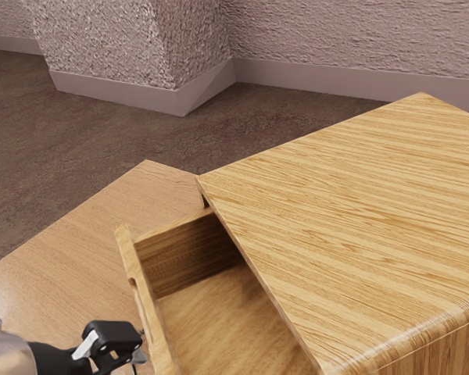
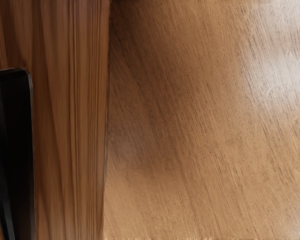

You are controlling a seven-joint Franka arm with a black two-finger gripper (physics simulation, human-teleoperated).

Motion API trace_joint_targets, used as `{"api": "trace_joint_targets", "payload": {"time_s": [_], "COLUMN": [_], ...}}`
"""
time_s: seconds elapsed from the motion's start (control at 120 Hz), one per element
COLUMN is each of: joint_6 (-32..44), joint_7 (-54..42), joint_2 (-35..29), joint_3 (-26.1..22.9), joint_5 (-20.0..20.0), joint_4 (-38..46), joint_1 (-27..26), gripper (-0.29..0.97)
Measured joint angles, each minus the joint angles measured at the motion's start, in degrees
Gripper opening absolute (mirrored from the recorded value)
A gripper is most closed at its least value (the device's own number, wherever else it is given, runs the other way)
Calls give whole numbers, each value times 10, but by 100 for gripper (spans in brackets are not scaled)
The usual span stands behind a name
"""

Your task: Pull the drawer handle with one arm to open the drawer

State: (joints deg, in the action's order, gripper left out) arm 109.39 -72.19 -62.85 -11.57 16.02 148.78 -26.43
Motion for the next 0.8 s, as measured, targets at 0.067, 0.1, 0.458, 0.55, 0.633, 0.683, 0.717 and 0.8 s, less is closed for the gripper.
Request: {"api": "trace_joint_targets", "payload": {"time_s": [0.067,0.1,0.458,0.55,0.633,0.683,0.717,0.8], "joint_6": [-10,-14,-73,-113,-175,-217,-243,-299], "joint_7": [0,0,0,0,-1,0,2,41], "joint_2": [-8,-11,-56,-77,-89,-90,-84,17], "joint_3": [-5,-8,-44,-51,-52,-53,-52,-30], "joint_5": [-5,-6,-32,-35,-29,-24,-24,-44], "joint_4": [0,0,1,-18,-87,-135,-176,-306], "joint_1": [2,4,29,46,61,64,64,28], "gripper": [63,64,68,65,66,66,66,66]}}
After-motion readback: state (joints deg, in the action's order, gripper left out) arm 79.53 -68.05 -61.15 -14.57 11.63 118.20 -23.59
